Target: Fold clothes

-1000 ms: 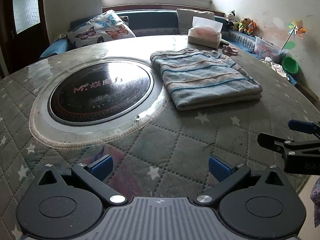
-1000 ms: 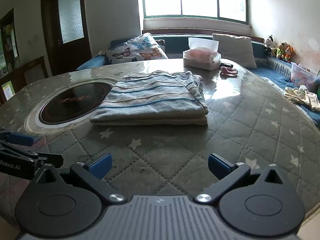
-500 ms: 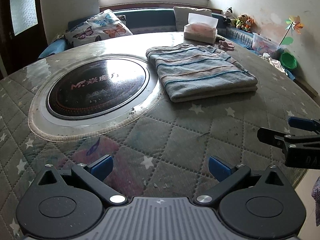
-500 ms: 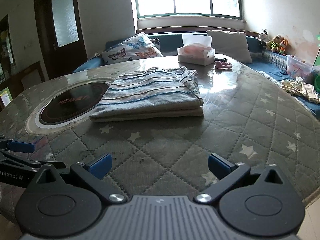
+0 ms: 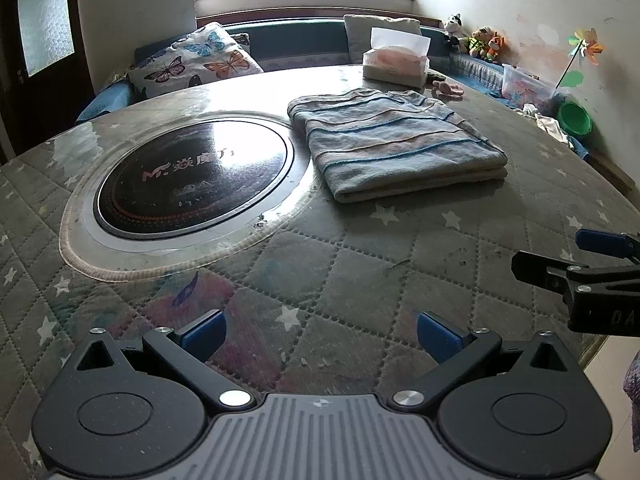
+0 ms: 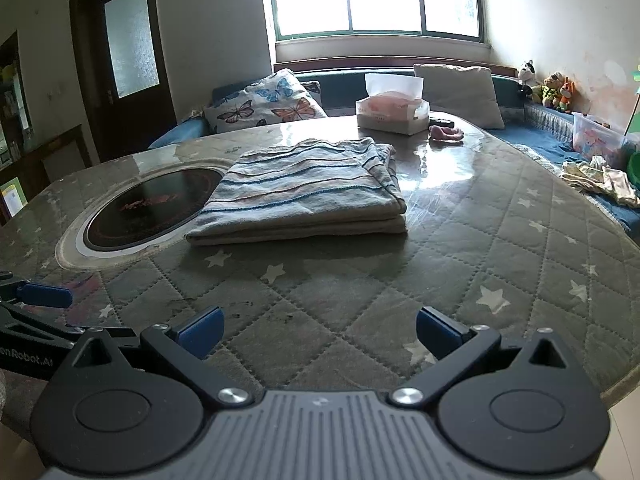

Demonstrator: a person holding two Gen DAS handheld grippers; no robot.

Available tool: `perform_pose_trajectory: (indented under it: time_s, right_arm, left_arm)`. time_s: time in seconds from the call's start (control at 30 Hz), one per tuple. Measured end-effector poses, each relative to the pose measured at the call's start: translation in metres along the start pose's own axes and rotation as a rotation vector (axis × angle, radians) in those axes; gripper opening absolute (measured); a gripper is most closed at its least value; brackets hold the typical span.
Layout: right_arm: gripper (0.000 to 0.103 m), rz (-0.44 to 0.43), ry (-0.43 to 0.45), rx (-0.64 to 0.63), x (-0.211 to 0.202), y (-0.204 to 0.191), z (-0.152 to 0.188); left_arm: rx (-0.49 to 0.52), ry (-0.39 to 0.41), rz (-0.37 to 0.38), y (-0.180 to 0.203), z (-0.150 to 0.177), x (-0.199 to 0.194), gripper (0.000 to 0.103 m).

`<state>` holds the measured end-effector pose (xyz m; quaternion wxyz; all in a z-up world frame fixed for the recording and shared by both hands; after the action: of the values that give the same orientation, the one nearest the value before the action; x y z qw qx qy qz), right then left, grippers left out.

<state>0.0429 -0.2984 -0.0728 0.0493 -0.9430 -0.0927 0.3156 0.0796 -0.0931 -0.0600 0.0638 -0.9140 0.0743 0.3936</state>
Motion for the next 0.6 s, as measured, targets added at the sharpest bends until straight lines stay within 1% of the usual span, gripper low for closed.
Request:
perform_pose_trajectory:
  time_s: [0.6]
  right_arm:
    - [0.103, -0.006, 0.007, 0.000, -0.0069, -0.0033, 0.0035]
  left_arm:
    - [0.010, 0.005, 0.000, 0.0056, 0.0053, -0.0055, 0.103]
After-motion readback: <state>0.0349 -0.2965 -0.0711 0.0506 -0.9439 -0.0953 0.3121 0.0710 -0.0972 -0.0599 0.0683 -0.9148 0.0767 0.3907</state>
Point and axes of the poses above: each gripper's, at about its wrist camera, not at the fingertips, and x roughly the way its jaws point, y to its right, z to its underside, the point moved 7 cm from there along x, roughly the way its jaws point, and after that the axes turned 5 degrees about -z, right-handed, at the moved point
